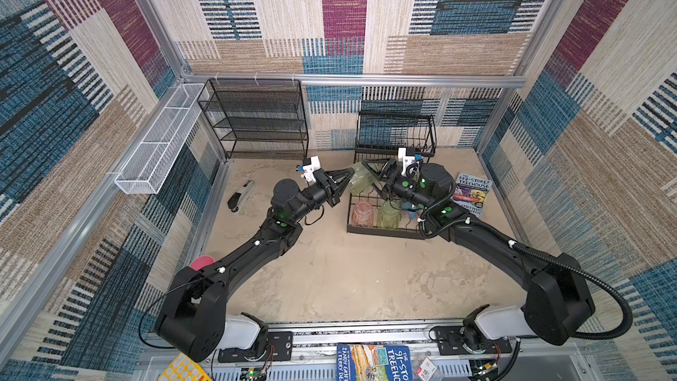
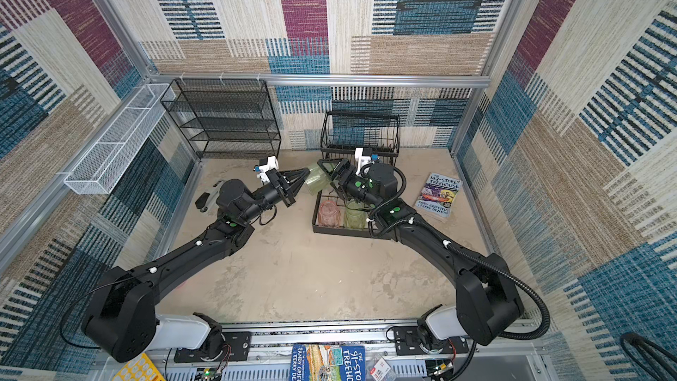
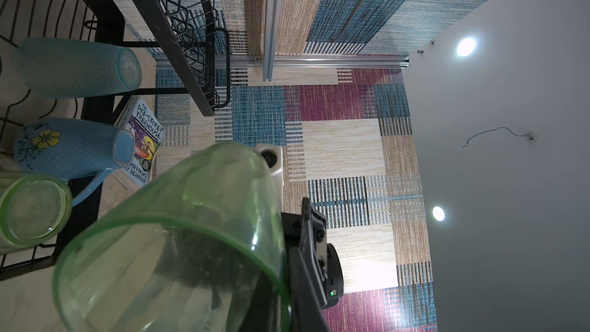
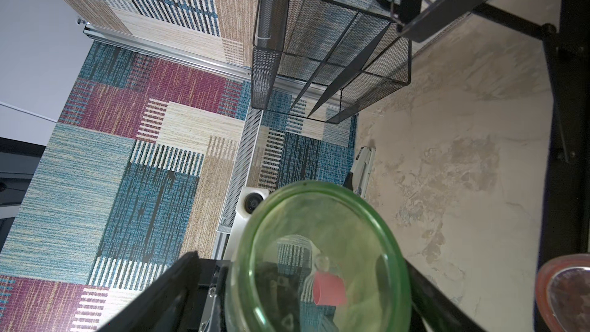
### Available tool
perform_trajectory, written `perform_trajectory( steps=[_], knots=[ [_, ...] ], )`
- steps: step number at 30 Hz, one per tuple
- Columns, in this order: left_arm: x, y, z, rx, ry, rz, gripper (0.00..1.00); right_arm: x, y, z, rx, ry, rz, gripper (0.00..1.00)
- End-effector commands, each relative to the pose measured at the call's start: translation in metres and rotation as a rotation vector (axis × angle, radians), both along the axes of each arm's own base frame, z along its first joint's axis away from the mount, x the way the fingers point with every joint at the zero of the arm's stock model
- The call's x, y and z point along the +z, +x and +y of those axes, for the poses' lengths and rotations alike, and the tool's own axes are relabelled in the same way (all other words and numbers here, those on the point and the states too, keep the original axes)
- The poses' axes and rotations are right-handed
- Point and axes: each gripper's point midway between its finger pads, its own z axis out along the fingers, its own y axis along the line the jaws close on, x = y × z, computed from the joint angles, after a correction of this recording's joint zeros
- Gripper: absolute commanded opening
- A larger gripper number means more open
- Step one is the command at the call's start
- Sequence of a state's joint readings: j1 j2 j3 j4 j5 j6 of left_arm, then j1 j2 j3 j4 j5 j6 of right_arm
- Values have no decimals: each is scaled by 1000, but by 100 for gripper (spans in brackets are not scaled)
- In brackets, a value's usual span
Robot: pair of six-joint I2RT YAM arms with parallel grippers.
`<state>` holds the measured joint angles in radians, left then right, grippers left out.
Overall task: Load cups into a dish rack
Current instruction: Pick up the cup from the bottom-left of the table.
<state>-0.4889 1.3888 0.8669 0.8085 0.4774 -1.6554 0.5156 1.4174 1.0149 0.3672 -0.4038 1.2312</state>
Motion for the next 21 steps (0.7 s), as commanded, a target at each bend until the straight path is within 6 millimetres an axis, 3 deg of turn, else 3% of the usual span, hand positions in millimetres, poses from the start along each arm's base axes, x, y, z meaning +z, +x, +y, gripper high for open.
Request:
perform_trajectory(
  steps=[1, 10, 13, 21],
  knots=[
    [19, -3, 0, -5, -51, -58, 0, 2, 6, 0, -21, -17, -19, 93],
    [23, -6, 0, -1, -48, -69, 0, -4, 19, 1, -49, -43, -12, 93],
    [21, -5, 0, 2, -41, -66, 0, -6, 21, 2, -51, -43, -7, 87],
    [10, -1, -5, -8, -24, -49, 3, -4, 22, -3, -76, -58, -23, 58]
  ],
)
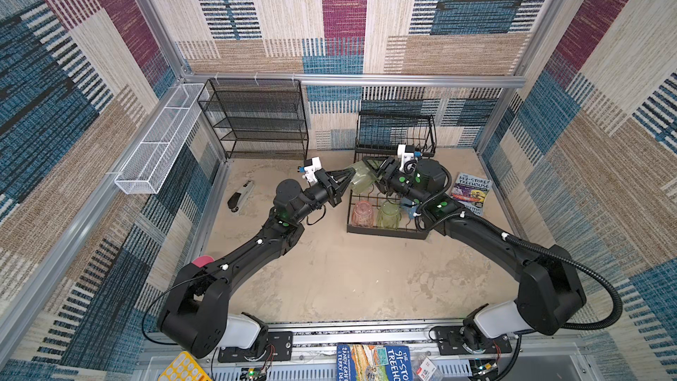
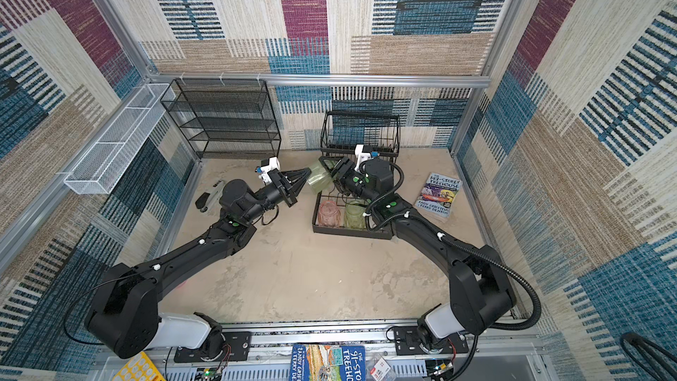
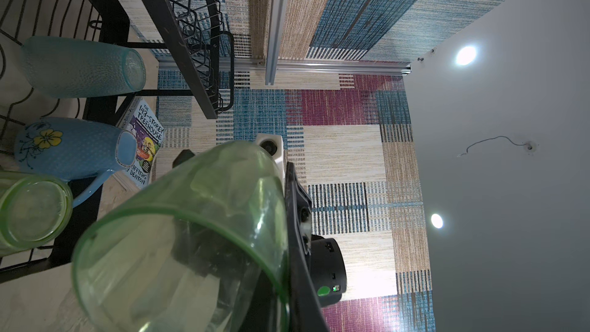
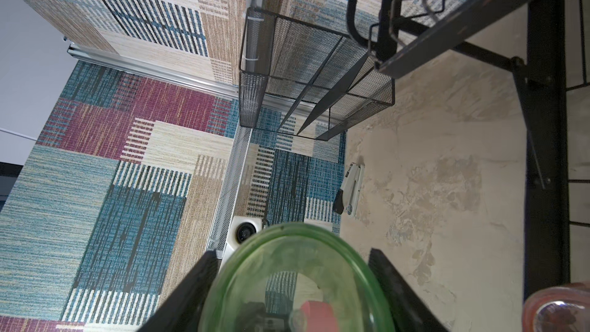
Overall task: Load cups into a dish rack
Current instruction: Pick up the cup from the bottom-left of the table.
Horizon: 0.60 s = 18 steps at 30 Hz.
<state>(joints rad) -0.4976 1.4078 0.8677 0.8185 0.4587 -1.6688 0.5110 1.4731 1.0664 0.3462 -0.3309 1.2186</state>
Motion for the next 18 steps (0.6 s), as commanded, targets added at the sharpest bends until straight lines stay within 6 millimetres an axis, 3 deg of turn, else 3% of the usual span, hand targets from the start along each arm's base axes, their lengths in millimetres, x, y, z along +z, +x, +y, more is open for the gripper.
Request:
perform_trajectory(
  steps=[1, 8, 18],
  knots=[
    [14, -4, -2, -16, -13, -65, 5, 2, -2, -1, -7, -40, -36, 58],
    [7, -4, -3, -16, 36, -52, 26, 1, 2, -10, -59, -95, -64, 51],
    [-2, -2, -7, -30, 77, -29, 24, 2, 5, -17, -95, -174, -106, 48]
  ],
)
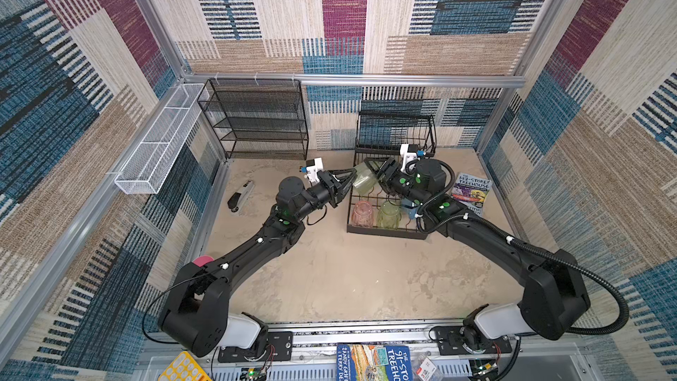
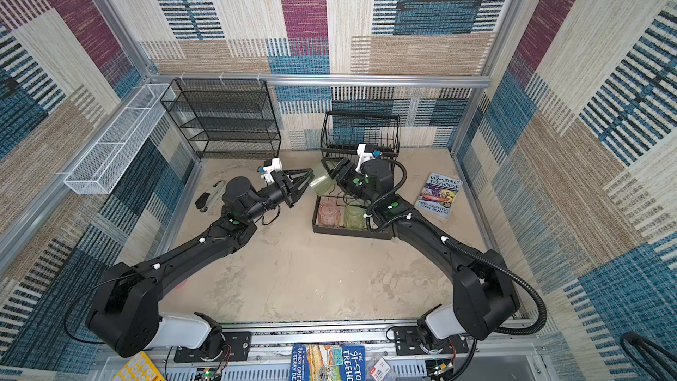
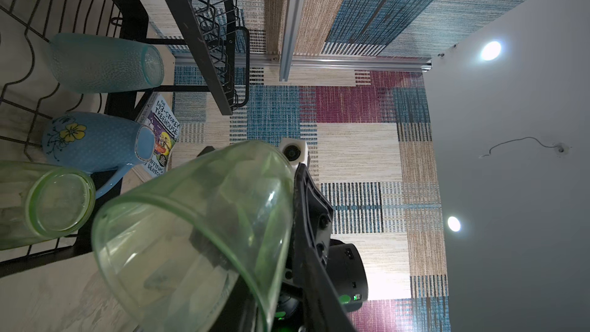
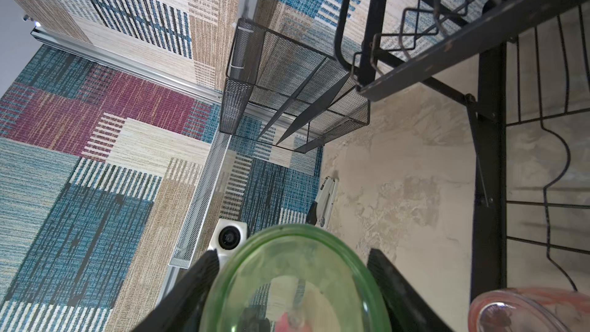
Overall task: Load cups into a dish rack
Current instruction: Pick up the cup from the bottom-left of the table.
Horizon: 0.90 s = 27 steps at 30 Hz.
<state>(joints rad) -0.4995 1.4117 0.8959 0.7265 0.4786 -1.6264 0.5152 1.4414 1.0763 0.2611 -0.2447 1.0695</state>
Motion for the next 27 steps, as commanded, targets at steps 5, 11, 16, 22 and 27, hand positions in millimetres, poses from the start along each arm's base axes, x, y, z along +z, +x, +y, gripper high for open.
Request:
perform_trajectory(
  steps=[5, 11, 16, 22, 27],
  knots=[
    [4, -1, -3, -15, 43, -50, 16, 3, 1, 1, -15, -92, -51, 48],
    [6, -1, -4, -17, 42, -56, 2, 0, 0, 6, 3, -117, -50, 52],
    [8, -2, -2, -10, 36, -67, 0, 3, -2, 9, 16, -110, -59, 64],
    [14, -1, -1, 1, 7, -89, 0, 9, -9, 15, 65, -42, -44, 84],
    [18, -1, 1, 11, -21, -111, 0, 5, -14, 26, 128, 19, -4, 90]
  ],
)
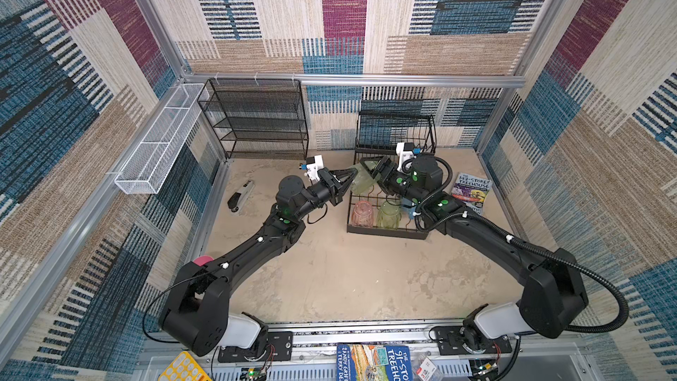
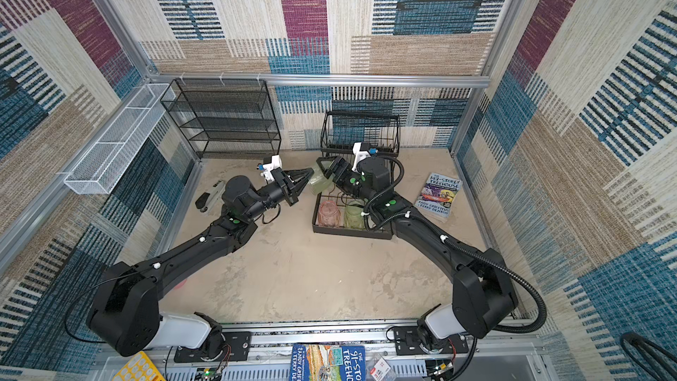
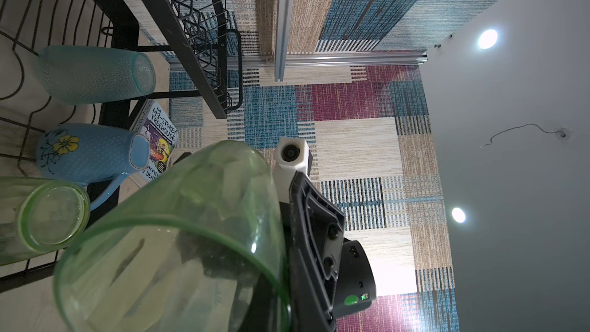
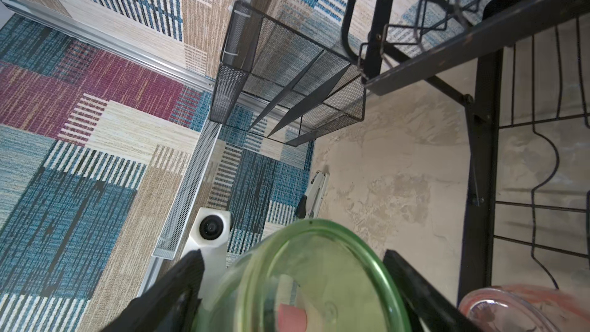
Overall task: Load cups into a dish rack
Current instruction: Pick up the cup from the bottom-left of the table.
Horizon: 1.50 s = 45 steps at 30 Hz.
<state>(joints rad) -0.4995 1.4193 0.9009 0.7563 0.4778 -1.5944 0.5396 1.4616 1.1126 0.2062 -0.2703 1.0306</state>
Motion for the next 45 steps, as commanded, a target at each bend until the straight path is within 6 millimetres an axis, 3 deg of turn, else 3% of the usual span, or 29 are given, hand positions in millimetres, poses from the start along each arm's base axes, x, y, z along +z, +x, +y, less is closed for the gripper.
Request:
perform_trajectory(
  steps=[1, 11, 19, 24, 27, 29, 32, 34, 41, 45],
  knots=[
    [13, -2, 2, 8, -35, -65, 0, 9, -8, 12, 78, 77, 1, 90],
    [17, -3, 4, 11, -61, -81, 0, 13, -10, 8, 88, 208, 53, 90],
    [15, -4, 2, -2, -64, -78, 0, 10, -2, 10, 79, 190, 55, 83],
    [10, -2, 0, -4, -63, -71, 0, 8, 1, 11, 79, 162, 50, 84],
    [10, -1, -1, -10, -70, -70, 0, 6, 3, 10, 68, 156, 53, 79],
    [7, 0, -2, -10, -68, -64, 0, 8, 4, 10, 65, 154, 42, 69],
    [5, 0, -2, -12, -58, -56, 12, 9, 7, 8, 44, 127, 26, 56],
    [3, -1, -3, -14, -39, -53, 25, 12, 10, 3, 17, 95, 1, 51],
    [-6, -2, -4, -18, 19, -36, 52, 17, 17, -12, -70, -14, -67, 47],
    [-14, -3, -5, -26, 65, -17, 60, 20, 22, -26, -147, -111, -119, 47]
  ],
)
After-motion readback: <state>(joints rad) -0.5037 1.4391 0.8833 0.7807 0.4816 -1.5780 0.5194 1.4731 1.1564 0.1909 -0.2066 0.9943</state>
